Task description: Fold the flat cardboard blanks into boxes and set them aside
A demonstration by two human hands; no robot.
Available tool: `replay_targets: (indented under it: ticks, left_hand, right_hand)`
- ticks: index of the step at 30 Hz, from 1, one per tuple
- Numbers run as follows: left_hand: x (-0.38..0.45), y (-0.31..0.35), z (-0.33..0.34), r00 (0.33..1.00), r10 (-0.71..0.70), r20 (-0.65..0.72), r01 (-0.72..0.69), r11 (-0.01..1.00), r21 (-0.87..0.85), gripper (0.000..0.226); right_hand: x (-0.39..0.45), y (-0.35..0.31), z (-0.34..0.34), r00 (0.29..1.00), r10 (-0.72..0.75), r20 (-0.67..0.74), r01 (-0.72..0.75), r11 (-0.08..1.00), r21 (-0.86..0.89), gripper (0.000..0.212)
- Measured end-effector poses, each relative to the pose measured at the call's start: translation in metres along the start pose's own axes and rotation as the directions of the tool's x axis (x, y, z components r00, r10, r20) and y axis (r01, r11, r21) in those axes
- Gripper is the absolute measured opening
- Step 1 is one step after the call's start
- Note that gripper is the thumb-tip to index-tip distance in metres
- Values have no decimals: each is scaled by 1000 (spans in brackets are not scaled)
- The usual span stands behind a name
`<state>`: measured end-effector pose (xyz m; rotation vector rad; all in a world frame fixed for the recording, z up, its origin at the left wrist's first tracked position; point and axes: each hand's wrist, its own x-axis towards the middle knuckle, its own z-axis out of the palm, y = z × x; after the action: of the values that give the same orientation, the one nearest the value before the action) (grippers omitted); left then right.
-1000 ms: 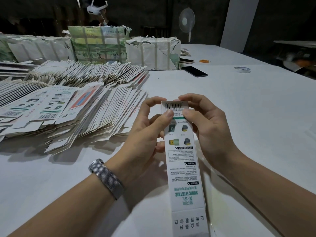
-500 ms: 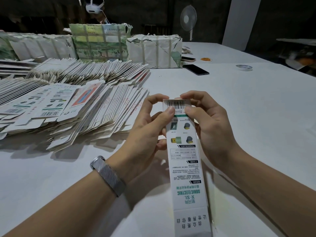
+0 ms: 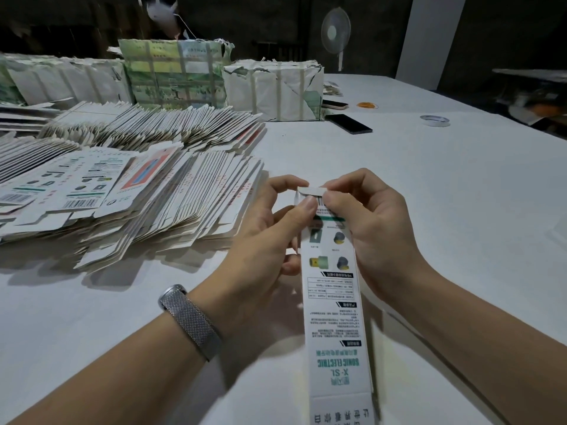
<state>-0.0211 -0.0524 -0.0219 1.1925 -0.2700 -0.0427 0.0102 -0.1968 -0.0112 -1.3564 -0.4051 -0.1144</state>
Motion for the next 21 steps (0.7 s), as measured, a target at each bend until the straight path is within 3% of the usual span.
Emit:
replay_targets:
  ticks: [4,10,14,21]
  left_hand:
    - [0,-1,2,999,-8,-39,10,999,33,31]
    - [1,-6,3,994,-26,-107,38,993,110,7]
    - [0,-6,5,997,-34,-62,41,992,115,8]
    - [-1,-4,3,997,-73,-26,76,989,127,17]
  right_hand:
    - [1,1,1,999,41,-20,-41,999,12,12]
    - [0,-2,2,968,237,85,-234,971,-42,14]
    - [0,-7,1,974,223,36,-223,975,-3,22]
    - [0,-6,3,968,249,15,-249,968,18,17]
